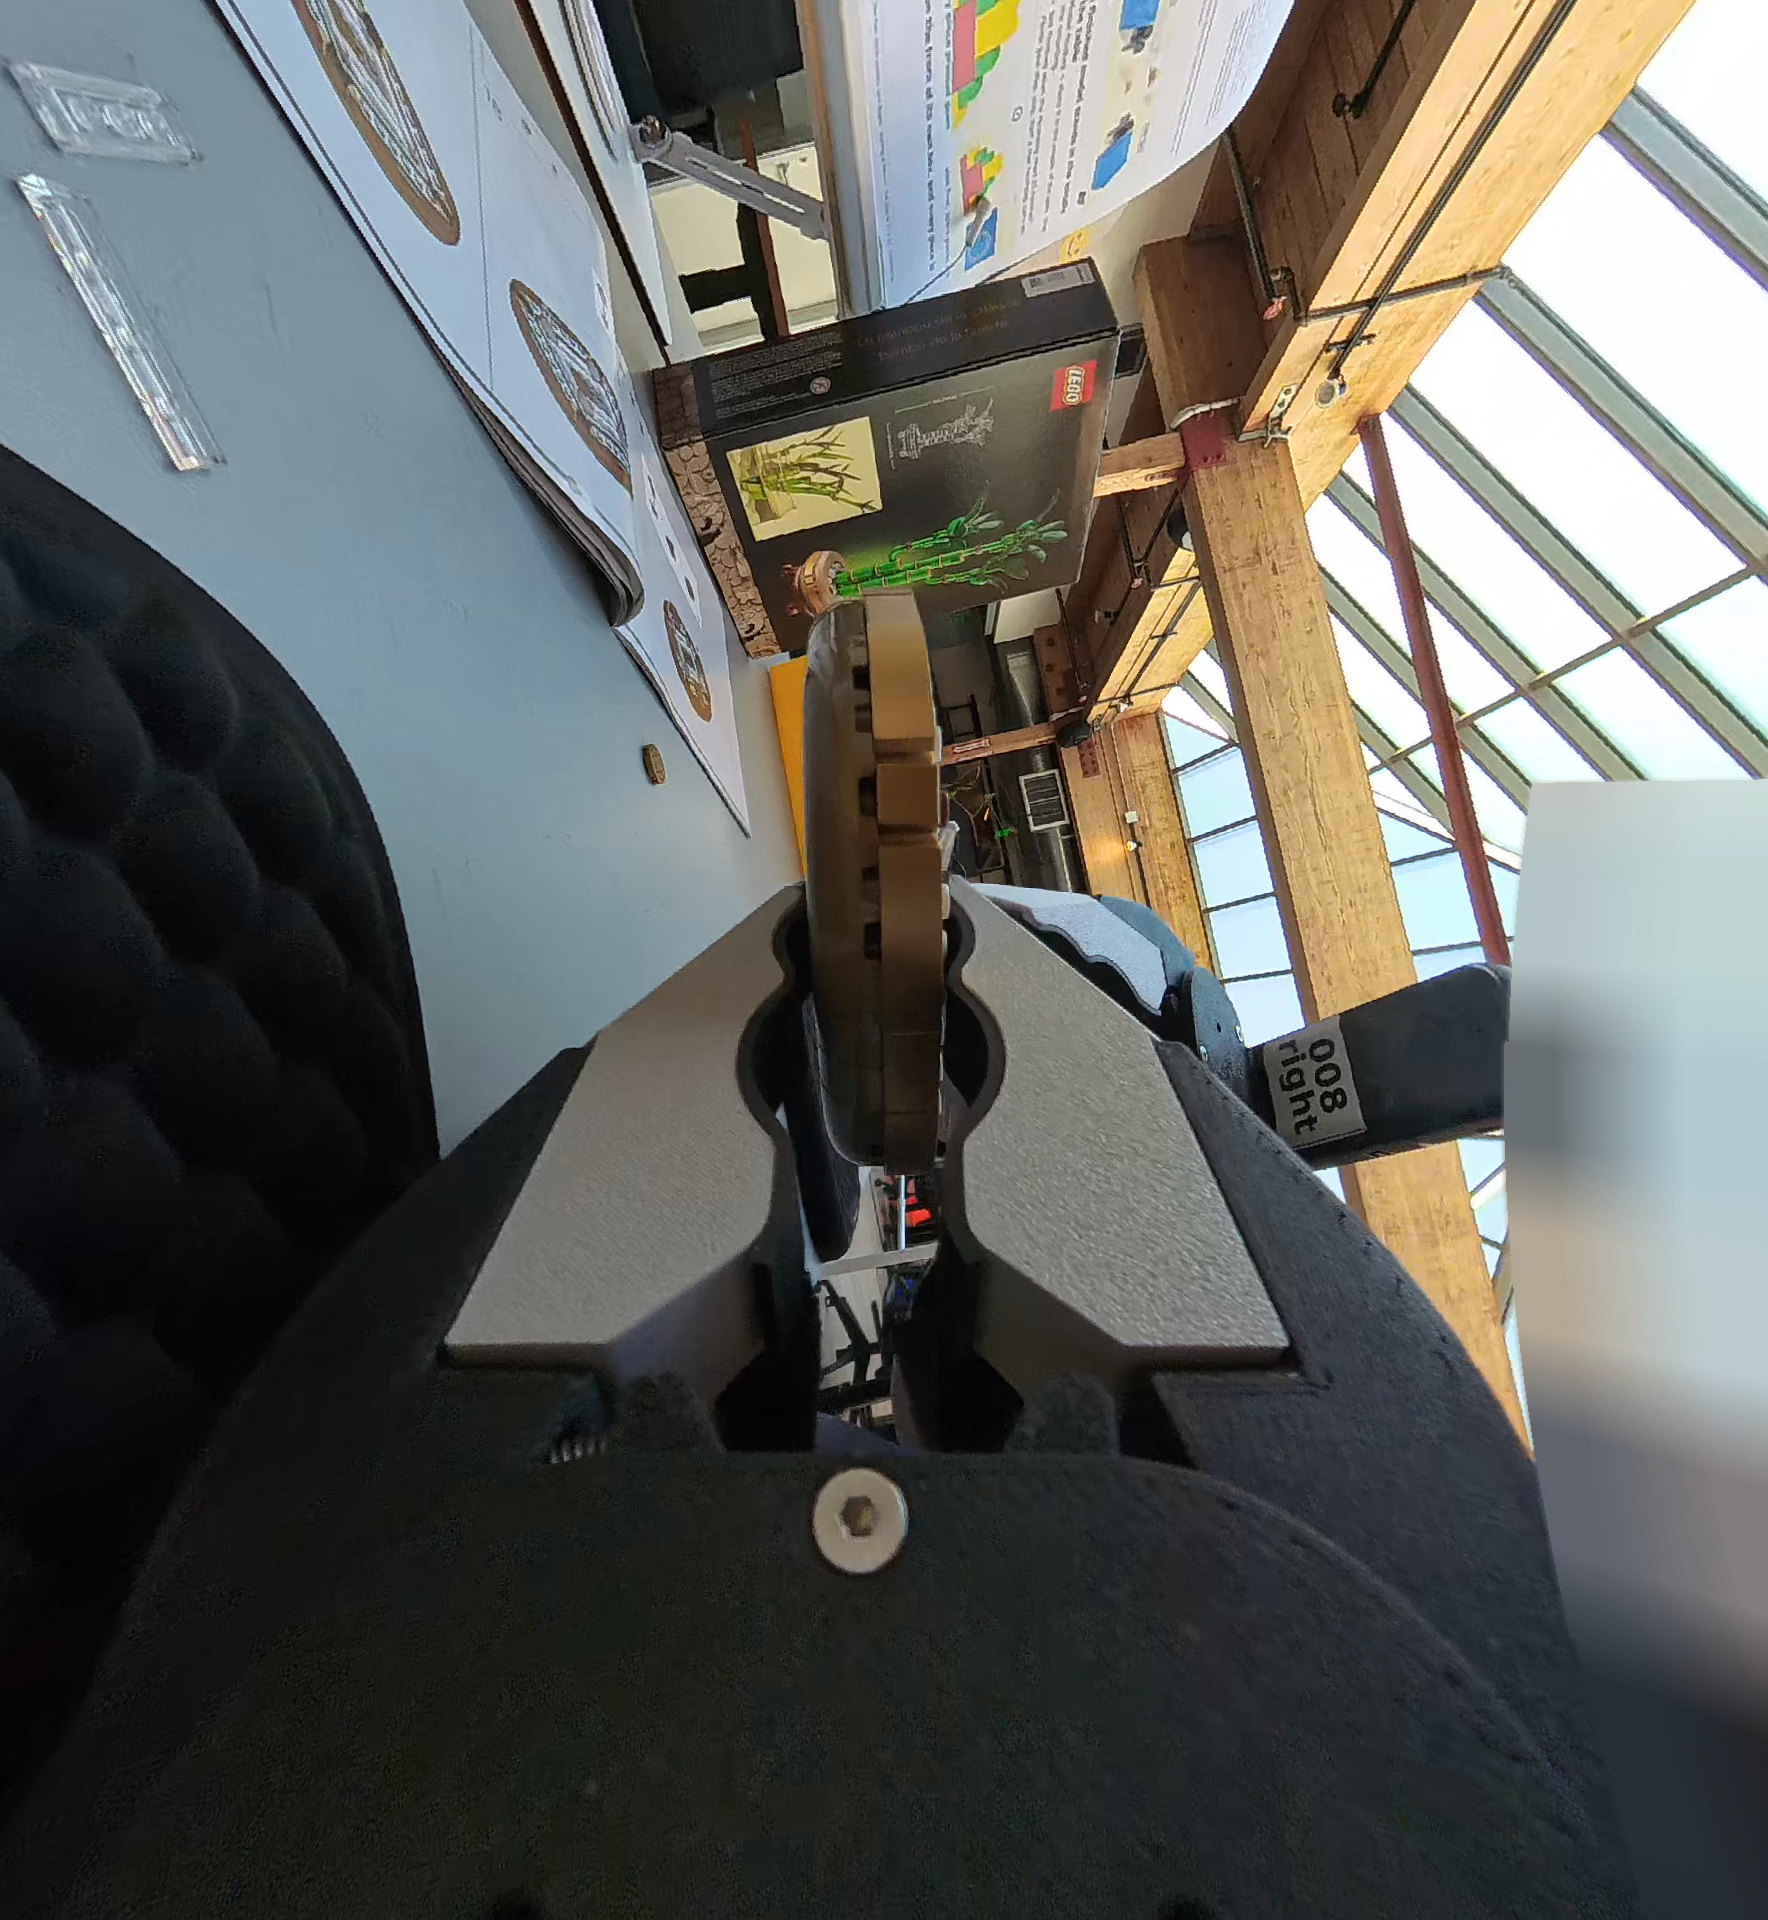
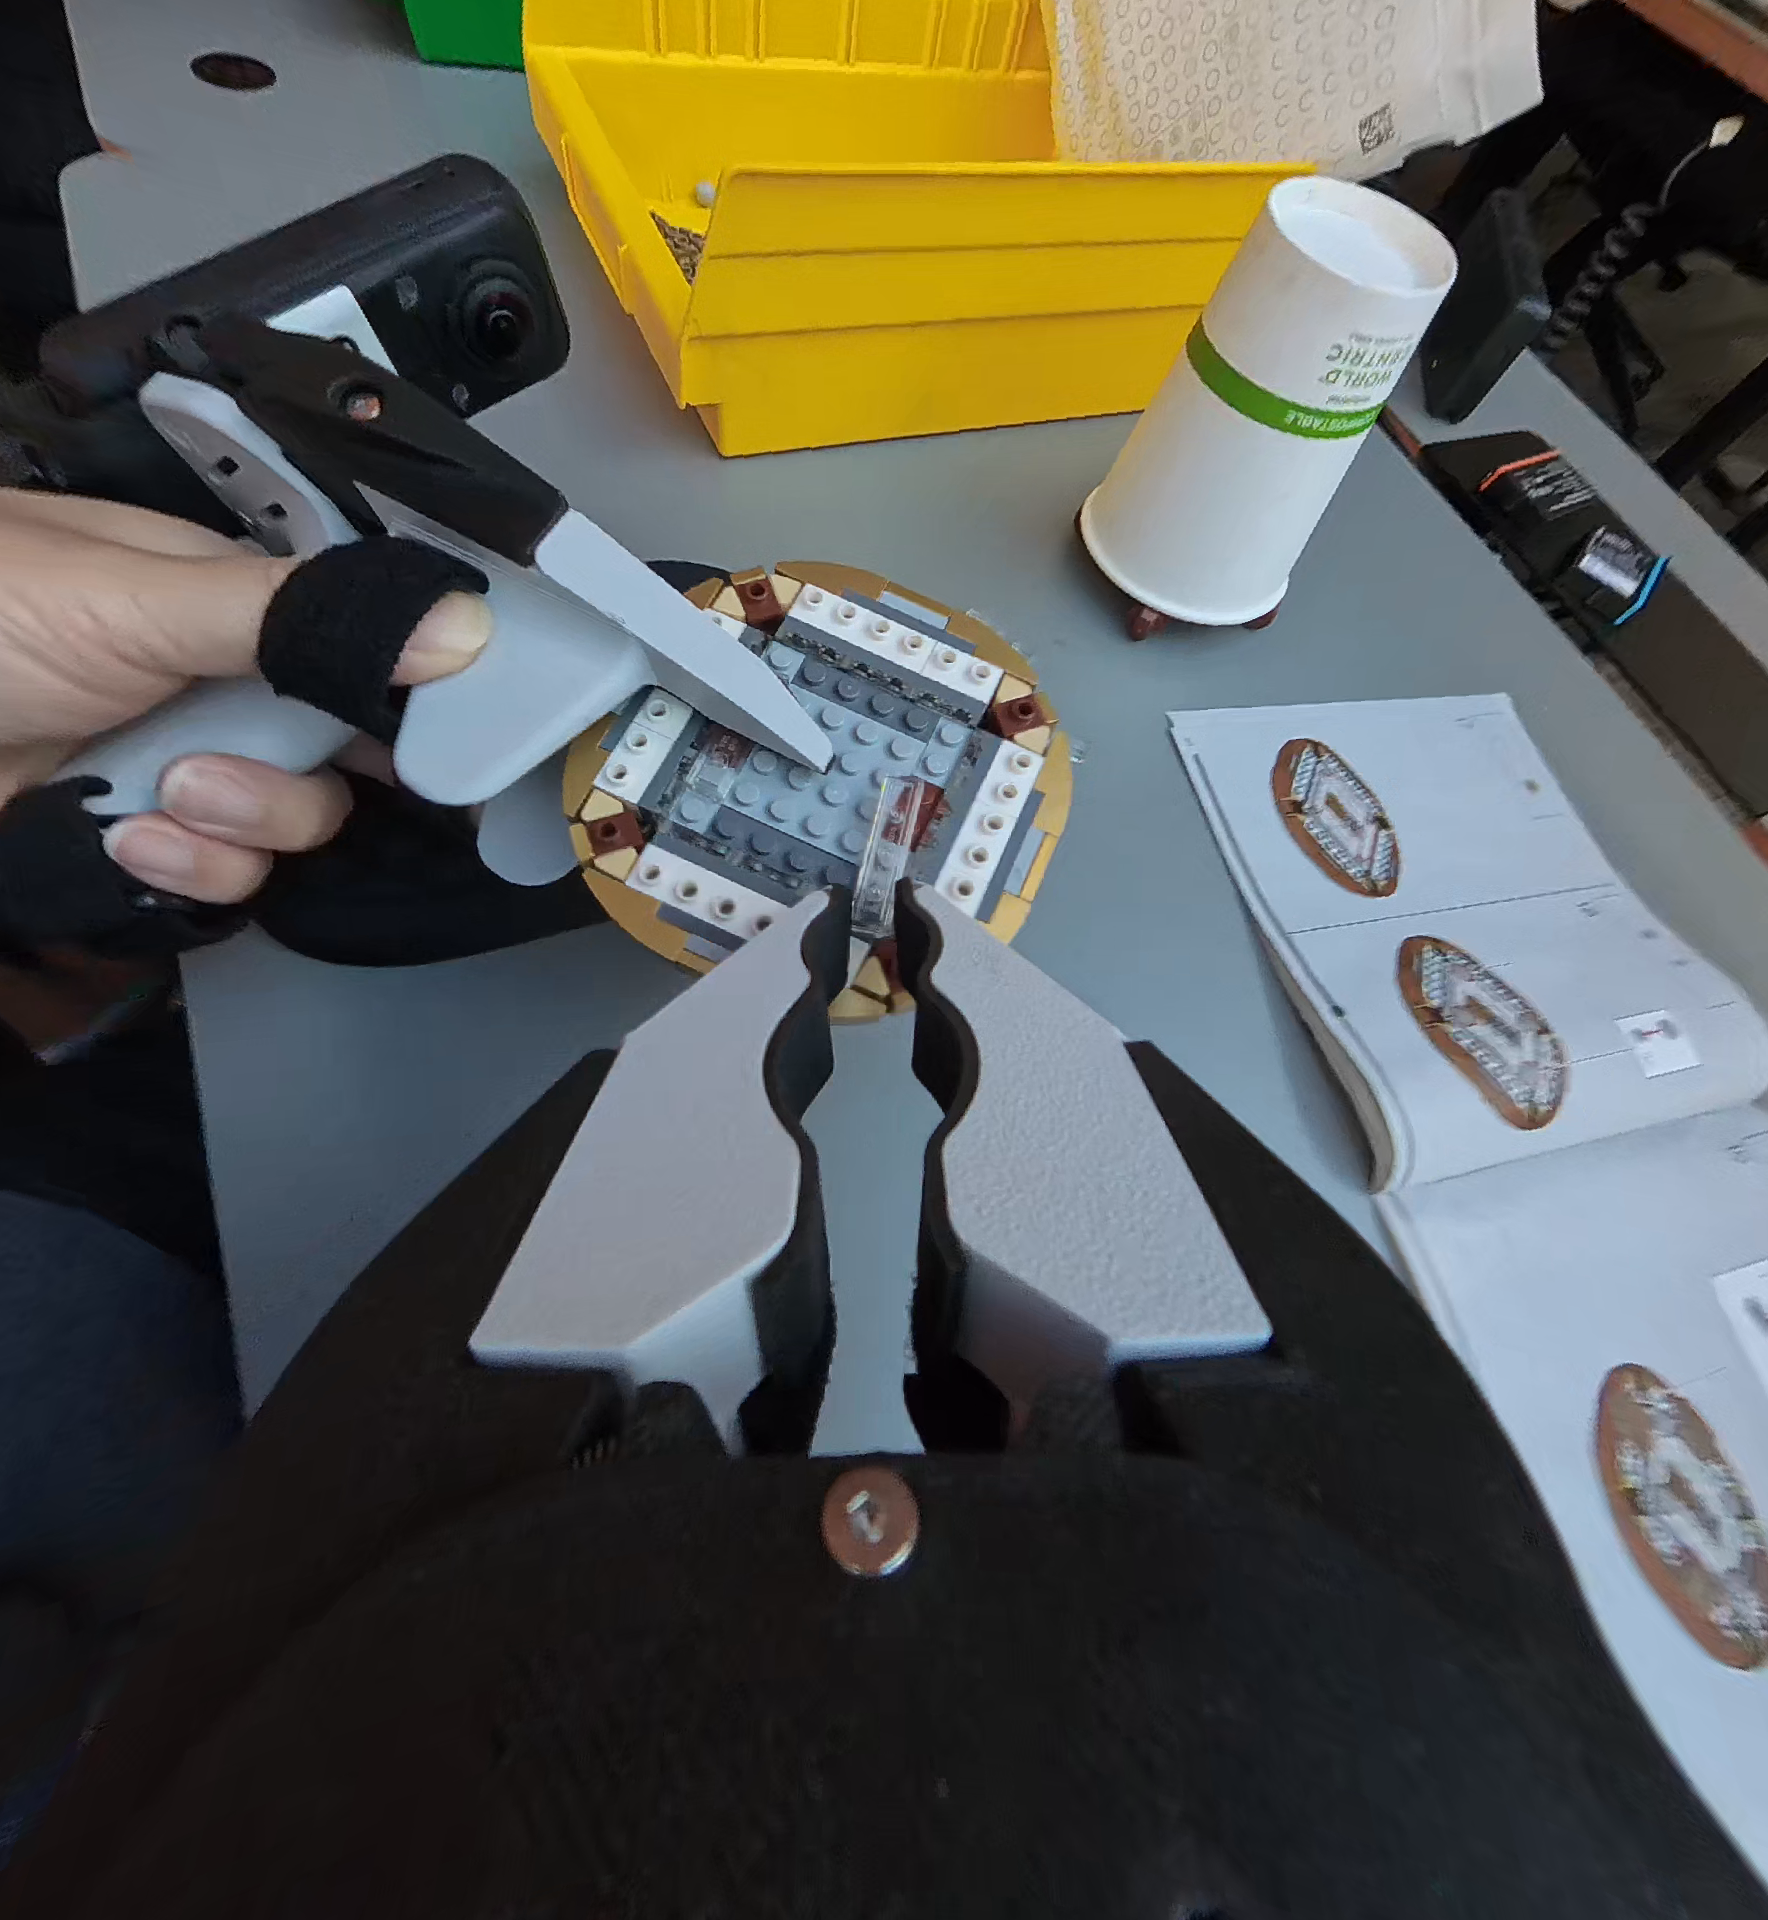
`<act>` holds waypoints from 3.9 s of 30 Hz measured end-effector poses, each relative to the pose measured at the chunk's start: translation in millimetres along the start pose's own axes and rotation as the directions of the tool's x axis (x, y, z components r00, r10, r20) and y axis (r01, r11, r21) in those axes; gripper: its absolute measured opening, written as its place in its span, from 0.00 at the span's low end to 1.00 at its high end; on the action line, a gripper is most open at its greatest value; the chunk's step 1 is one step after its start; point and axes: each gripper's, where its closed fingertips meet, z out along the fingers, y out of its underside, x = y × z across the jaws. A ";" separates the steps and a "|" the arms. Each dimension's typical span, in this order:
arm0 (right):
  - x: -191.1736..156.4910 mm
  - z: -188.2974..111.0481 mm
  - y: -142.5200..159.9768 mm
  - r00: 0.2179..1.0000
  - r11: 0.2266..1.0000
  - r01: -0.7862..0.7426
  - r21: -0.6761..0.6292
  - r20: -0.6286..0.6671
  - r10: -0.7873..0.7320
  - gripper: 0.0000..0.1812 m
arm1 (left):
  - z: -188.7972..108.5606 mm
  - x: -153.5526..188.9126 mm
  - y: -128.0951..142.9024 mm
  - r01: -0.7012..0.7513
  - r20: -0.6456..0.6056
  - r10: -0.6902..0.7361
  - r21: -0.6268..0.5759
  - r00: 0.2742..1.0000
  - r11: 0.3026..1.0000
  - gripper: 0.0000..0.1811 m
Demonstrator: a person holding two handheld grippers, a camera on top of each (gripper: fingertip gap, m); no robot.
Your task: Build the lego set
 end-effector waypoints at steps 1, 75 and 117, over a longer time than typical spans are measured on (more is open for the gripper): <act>5.6 -2.3 -1.1 0.996 0.997 0.080 -0.010 -0.026 -0.081 0.04 | 0.1 0.4 -0.6 0.010 -0.006 -0.010 0.002 1.000 1.000 0.11; 14.5 -7.5 -4.5 0.946 0.944 0.162 -0.287 0.317 -0.066 0.03 | 12.1 6.8 -2.6 -0.021 0.003 0.021 -0.029 1.000 0.999 0.11; 250.4 -108.9 -27.3 0.841 0.862 -0.505 0.038 -0.202 0.501 0.04 | 245.3 52.0 -46.6 -0.177 -0.201 0.092 -0.461 0.975 0.869 0.10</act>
